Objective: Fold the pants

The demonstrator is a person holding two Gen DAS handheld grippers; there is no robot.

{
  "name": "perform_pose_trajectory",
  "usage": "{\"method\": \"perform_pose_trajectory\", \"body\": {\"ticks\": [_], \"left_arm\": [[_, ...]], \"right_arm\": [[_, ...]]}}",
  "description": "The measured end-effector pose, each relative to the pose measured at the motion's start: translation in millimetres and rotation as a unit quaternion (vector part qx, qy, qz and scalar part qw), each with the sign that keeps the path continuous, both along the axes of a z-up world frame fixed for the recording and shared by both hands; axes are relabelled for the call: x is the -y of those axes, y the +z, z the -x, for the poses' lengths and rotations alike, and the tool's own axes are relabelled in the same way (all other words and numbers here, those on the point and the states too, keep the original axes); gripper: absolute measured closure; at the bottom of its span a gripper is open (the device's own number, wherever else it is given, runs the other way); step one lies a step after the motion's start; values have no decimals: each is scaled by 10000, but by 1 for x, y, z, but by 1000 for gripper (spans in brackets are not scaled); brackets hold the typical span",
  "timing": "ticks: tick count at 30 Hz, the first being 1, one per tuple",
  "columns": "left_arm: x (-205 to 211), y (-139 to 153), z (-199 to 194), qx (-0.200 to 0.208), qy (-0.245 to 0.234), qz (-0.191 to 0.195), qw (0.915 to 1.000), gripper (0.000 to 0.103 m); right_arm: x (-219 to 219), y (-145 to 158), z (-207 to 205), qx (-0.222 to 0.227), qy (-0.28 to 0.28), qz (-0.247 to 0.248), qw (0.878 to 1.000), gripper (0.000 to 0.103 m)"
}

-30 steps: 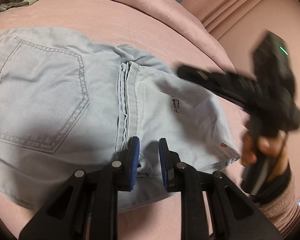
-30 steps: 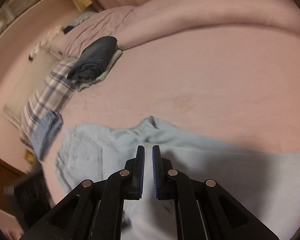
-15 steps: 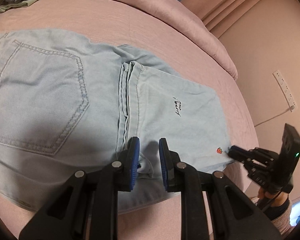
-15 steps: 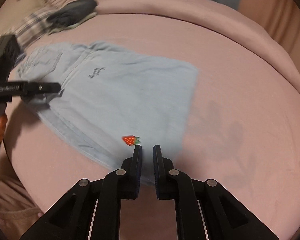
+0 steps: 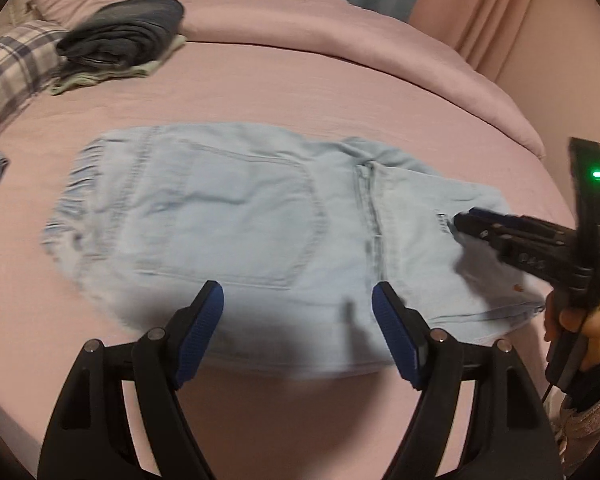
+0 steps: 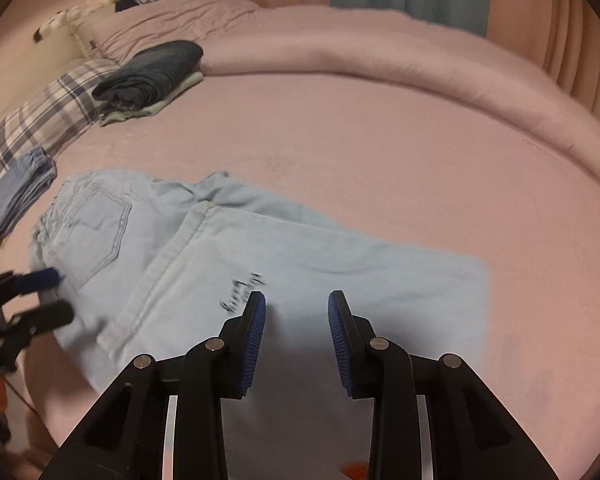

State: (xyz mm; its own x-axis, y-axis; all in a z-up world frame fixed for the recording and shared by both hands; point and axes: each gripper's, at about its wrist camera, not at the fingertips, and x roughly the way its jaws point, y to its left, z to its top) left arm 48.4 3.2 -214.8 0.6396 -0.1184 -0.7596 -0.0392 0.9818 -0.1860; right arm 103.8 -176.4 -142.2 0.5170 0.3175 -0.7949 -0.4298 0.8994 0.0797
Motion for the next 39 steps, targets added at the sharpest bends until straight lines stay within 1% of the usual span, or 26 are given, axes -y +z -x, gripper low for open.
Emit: {"method": "perform_pose_trajectory", "body": {"ticks": [1, 2, 3, 4, 5, 8, 12, 13, 15, 17, 19, 22, 24, 27, 29, 31, 35, 39], "left_arm": [[-3, 1, 2, 18, 22, -5, 10000, 26], [-6, 1, 3, 35, 31, -7, 10000, 26], [-8, 1, 4, 49, 53, -41, 10000, 26], [-9, 2, 5, 64, 59, -79, 9999, 26], [-7, 2, 6, 81, 61, -90, 9999, 26], [-7, 4, 10, 130, 54, -132, 9998, 26], [-10, 7, 15, 194, 103, -248, 9994, 24], [-12, 7, 16, 204, 124, -261, 9994, 24], [-14, 7, 17, 216, 153, -253, 9993, 23], [-16, 8, 19, 228, 193, -272, 9992, 23], [-18, 8, 22, 251, 222, -320, 9989, 23], [-22, 9, 26, 268, 281, -400, 9984, 23], [-25, 10, 28, 293, 332, -413, 9982, 23], [-29, 9, 31, 303, 402, -415, 9979, 23], [-32, 8, 32, 291, 426, -400, 9979, 23], [-35, 7, 32, 283, 453, -401, 9978, 23], [-40, 7, 32, 298, 503, -393, 9975, 23], [-44, 5, 33, 284, 539, -344, 9975, 22]], "right_arm": [[-5, -4, 2, -33, 71, 102, 9999, 70], [-16, -10, 3, 14, 144, 321, 9994, 69], [-20, -12, 6, 98, 181, 433, 9988, 65], [-25, -12, 8, 191, 216, 538, 9981, 64], [-27, -11, 9, 185, 213, 598, 9978, 64], [-25, -2, 10, 40, 106, 529, 9985, 64], [-31, 15, 30, 266, 250, 402, 9985, 63], [-34, 16, 36, 264, 317, 377, 9984, 64], [-43, 8, 41, 139, 471, 418, 9979, 63], [-54, -9, 45, -75, 596, 591, 9964, 63], [-58, -12, 52, 96, 606, 720, 9955, 63], [-56, -6, 56, -31, 619, 588, 9963, 63], [-51, -2, 61, -20, 612, 530, 9967, 63], [-44, -3, 71, -81, 589, 438, 9973, 63], [-44, -9, 76, -180, 570, 427, 9973, 62], [-43, -10, 80, -178, 590, 419, 9972, 60], [-43, -4, 84, -229, 540, 407, 9974, 59], [-44, 6, 84, -218, 527, 138, 9983, 59]]}}
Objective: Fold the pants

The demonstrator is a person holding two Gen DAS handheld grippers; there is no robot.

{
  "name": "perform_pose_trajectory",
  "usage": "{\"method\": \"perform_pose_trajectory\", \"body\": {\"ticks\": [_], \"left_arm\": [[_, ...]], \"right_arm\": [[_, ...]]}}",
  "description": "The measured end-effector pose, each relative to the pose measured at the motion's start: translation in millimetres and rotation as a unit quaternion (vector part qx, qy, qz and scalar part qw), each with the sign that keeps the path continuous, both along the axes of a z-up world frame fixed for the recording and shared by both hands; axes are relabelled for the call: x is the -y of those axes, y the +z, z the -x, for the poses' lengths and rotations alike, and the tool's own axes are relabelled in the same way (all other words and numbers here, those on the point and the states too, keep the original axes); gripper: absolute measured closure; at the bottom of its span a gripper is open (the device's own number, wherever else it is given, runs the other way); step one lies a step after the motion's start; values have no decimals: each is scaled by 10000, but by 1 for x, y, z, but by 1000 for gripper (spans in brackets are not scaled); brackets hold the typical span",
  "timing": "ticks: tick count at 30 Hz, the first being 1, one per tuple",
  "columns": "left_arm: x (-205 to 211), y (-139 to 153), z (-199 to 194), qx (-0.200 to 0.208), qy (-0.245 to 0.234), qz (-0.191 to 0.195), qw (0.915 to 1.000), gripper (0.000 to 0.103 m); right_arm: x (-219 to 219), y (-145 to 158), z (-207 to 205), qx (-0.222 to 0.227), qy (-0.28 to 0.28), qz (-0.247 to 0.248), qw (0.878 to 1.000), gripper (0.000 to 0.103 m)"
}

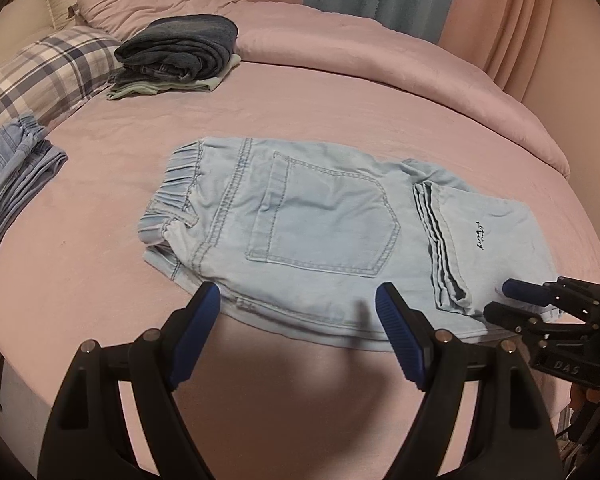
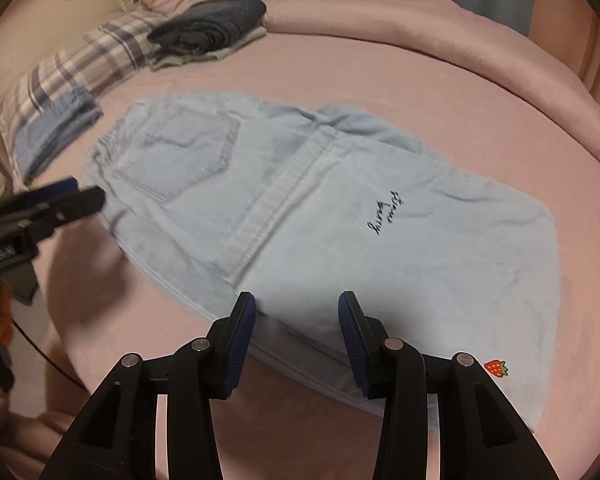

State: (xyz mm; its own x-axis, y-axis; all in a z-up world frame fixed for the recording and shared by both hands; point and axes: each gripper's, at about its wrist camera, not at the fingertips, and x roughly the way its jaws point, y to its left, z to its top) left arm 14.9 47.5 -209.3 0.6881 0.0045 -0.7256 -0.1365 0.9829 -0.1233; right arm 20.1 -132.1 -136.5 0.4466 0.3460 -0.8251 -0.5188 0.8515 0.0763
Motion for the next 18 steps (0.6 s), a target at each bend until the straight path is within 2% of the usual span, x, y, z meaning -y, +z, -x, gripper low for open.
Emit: {"method": "perform_pose_trajectory", "body": {"ticks": [7, 18], "left_arm": [[-10, -3, 2, -46, 36, 123, 9999, 22], [-36, -19, 8, -370, 396, 621, 9966, 22]], "right_arm": [[-12, 7, -9, 88, -140, -331, 9993, 59], [-24, 7, -14, 69, -127, -393, 9991, 59]]}}
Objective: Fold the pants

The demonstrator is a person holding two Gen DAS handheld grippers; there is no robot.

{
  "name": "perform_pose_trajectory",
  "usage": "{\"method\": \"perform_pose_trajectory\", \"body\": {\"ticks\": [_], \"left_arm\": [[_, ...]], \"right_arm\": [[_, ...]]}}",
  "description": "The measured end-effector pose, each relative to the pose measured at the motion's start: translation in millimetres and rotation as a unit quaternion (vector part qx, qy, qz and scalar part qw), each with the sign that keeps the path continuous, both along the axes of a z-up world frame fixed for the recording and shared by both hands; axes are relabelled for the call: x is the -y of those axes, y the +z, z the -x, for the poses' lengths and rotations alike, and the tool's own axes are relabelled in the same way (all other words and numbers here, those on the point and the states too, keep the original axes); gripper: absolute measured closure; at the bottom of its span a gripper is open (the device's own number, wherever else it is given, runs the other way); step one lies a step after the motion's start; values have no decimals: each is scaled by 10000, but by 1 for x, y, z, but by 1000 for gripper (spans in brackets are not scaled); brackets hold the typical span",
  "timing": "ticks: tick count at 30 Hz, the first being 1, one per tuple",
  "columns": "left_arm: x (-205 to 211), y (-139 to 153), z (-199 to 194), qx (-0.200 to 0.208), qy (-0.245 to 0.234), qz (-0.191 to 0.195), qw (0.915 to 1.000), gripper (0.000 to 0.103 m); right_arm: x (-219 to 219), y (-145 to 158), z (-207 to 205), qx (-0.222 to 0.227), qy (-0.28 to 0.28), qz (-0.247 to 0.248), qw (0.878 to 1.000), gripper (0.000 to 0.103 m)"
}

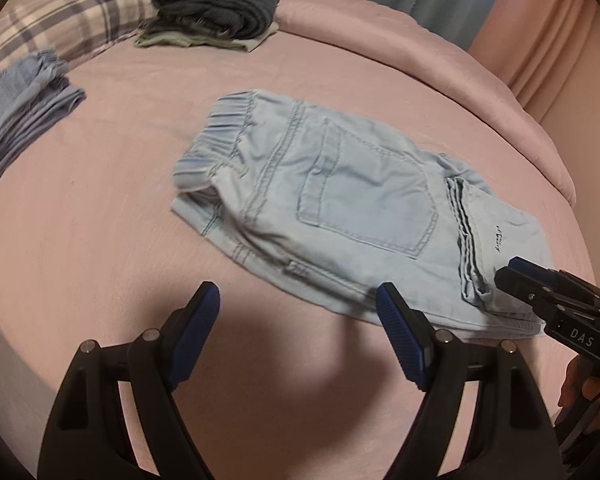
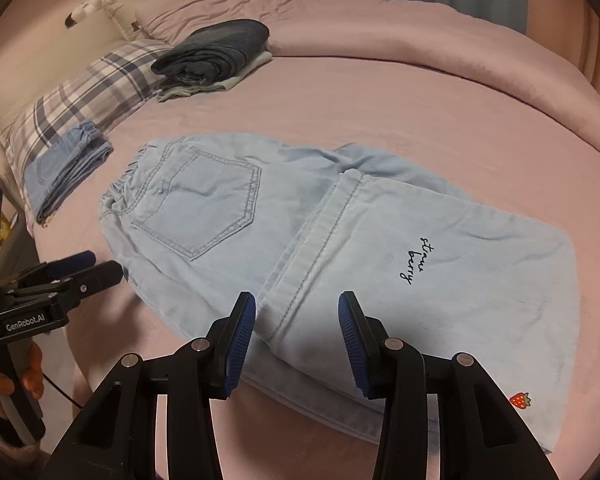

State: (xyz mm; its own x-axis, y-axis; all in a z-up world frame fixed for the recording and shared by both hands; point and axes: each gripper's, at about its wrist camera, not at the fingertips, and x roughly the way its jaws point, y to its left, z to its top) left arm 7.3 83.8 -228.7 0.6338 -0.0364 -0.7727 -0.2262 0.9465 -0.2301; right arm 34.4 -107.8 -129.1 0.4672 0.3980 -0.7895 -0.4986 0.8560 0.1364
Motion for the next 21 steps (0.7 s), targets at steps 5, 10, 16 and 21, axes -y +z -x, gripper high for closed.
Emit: {"method": "perform_pose_trajectory", "body": {"ticks": [5, 10, 16, 21], "left_arm": [[-5, -3, -1, -50, 45, 147, 9999, 22], [-14, -8, -5, -112, 113, 486, 9987, 18], [-34, -13, -5, 5, 312, 1538, 9876, 9], [-56, -18, 1, 135, 591, 2473, 9670, 9]], "right_arm": [[-1, 0, -1, -9, -24, 2, 10000, 59], [-3, -1, -3, -43, -41, 14, 10000, 59], [-5, -2, -3, -53, -37, 30, 10000, 59], [-5, -3, -3, -37, -62, 9, 10000, 59]]}}
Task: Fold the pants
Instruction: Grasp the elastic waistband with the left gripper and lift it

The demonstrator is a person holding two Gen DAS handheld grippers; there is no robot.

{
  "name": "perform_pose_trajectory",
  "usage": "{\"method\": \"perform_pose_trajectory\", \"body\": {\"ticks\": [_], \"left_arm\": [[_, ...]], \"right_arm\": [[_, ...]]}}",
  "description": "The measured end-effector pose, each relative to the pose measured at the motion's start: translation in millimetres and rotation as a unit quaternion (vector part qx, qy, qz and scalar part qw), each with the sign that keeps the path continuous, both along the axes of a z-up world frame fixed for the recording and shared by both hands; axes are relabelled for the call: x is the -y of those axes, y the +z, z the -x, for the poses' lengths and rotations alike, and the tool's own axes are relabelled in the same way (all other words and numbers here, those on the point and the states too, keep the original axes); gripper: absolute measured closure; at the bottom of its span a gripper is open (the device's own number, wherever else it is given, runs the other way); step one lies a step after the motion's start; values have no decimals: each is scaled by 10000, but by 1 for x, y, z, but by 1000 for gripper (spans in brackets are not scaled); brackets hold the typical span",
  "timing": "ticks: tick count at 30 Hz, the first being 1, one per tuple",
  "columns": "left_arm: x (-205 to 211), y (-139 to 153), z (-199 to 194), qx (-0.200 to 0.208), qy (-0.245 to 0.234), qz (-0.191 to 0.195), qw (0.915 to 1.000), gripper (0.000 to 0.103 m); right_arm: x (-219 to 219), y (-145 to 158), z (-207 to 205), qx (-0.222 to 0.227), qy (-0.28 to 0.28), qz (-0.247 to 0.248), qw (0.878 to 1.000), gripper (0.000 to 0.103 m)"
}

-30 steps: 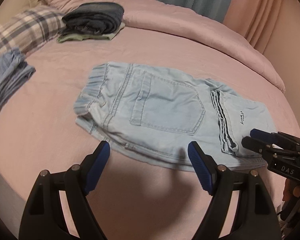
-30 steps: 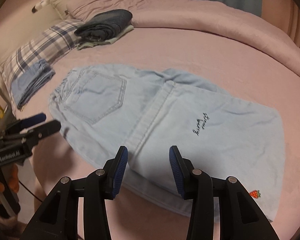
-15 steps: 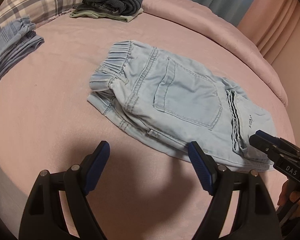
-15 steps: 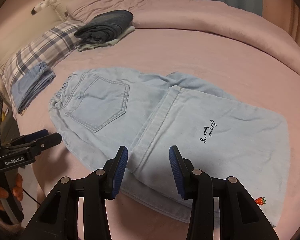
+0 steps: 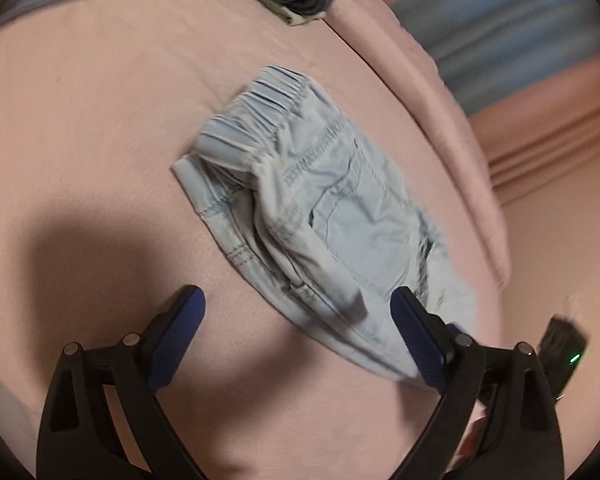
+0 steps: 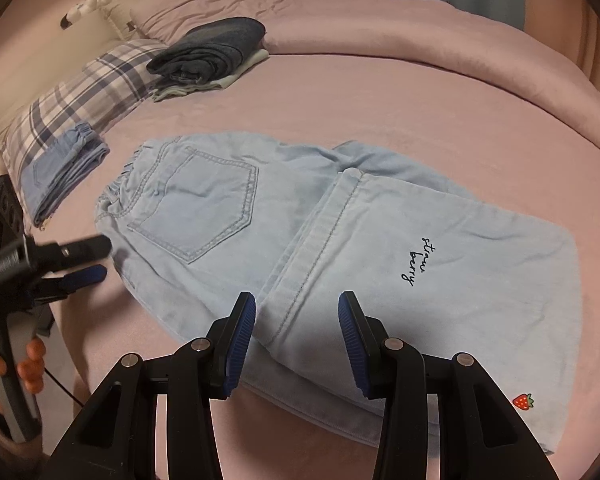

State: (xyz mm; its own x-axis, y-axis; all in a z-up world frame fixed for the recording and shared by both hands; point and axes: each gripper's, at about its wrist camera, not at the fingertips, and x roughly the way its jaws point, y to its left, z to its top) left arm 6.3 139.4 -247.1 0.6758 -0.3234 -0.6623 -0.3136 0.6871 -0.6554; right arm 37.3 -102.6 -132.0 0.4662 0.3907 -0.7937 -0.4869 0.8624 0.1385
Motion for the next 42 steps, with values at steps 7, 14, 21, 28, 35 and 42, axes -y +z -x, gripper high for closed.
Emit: {"method": "perform_pose_trajectory", "body": {"ticks": [7, 14, 21, 28, 35, 42], "left_arm": [[-22, -7, 5, 188, 297, 902, 9953, 9], [-25, -1, -16, 456, 508, 789, 9945, 5], [-26, 1, -37, 482, 526, 740, 9947, 2], [-28, -1, -41, 262, 425, 751, 9959, 64], [-5, 41, -27, 823, 129, -111, 9965, 71], [48, 89, -24, 1445, -580, -1153, 9811, 71]], "right_arm": [[2, 1, -2, 6, -30, -53, 10000, 59], [4, 1, 0, 17, -31, -81, 10000, 59], [5, 1, 0, 6, -81, -72, 9999, 59], [2, 1, -9, 67, -132, 12, 9999, 59], [-21, -7, -30, 20, 37, 303, 9995, 68], [-44, -26, -31, 149, 236, 798, 9964, 75]]}}
